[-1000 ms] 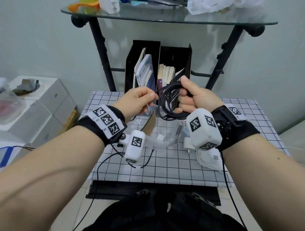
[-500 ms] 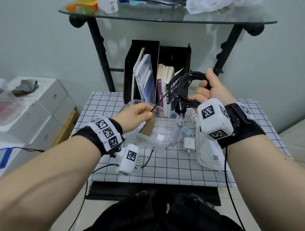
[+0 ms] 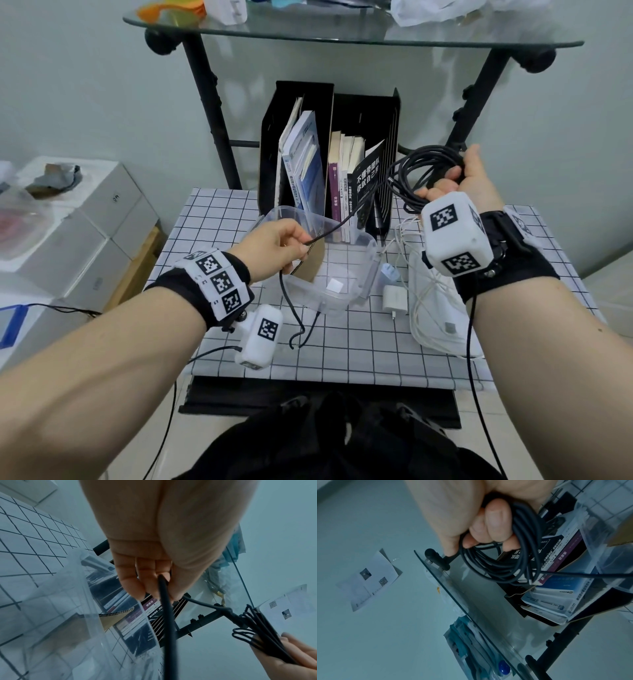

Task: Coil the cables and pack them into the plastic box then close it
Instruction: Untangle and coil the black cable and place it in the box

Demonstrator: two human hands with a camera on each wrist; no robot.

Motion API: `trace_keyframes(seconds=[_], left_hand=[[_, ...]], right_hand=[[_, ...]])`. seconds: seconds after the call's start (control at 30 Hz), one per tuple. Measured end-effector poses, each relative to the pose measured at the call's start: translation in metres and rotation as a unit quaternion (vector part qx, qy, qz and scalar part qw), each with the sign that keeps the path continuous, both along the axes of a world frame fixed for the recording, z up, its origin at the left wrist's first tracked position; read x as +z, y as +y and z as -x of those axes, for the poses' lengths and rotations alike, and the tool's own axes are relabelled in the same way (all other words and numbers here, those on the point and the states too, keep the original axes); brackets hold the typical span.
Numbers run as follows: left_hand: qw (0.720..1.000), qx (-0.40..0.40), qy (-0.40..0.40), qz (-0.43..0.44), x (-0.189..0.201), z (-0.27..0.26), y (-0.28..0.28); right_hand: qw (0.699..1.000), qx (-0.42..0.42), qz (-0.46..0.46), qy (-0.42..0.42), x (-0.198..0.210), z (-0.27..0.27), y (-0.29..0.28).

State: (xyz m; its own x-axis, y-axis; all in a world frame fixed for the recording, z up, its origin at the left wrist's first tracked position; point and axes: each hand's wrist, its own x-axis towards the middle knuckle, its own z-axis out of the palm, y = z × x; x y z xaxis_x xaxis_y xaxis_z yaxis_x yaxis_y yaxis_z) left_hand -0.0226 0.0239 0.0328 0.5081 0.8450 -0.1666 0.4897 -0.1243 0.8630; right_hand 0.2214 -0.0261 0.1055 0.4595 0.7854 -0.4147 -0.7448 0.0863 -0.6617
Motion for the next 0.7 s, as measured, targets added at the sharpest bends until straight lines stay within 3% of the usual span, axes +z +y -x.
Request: trace_keyframes(seconds=[0.17, 0.43, 0.7], left_hand=[[0.999, -0.028, 0.013, -0.033, 0.007, -0.004, 0.001], [0.977, -0.152, 0.085, -0.119, 0.032, -0.018, -0.01], [0.967, -0.208, 0.05, -0.142, 0.052, -0.035, -0.013]], right_hand=[[1.0, -0.01, -0.007, 0.021, -0.003, 0.0, 0.003], [0.997, 0.003, -0.045, 0.061, -0.009, 0.011, 0.012], [0.996, 0.03, 0.007, -0.088, -0.024, 0.033, 0.018]])
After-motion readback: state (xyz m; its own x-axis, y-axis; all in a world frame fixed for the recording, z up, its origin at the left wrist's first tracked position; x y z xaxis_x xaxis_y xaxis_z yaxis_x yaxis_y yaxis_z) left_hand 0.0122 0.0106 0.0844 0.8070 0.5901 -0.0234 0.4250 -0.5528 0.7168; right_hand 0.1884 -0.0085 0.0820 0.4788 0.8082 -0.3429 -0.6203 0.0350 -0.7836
